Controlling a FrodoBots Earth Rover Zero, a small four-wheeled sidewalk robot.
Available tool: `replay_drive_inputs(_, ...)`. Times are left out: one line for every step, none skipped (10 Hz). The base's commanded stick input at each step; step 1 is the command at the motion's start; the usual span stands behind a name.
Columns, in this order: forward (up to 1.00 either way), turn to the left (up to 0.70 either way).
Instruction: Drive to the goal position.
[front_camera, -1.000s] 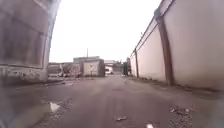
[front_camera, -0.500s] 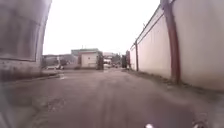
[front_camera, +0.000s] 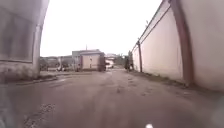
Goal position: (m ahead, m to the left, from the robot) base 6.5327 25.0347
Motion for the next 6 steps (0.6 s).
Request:
replay_drive_inputs(1.0, 0.4)
replay_drive_inputs(1.0, 0.29)
replay_drive_inputs(1.0, 0.0)
replay_drive_inputs(1.0, 0.0)
replay_drive_inputs(1.0, 0.0)
replay_drive_inputs(1.0, 0.0)
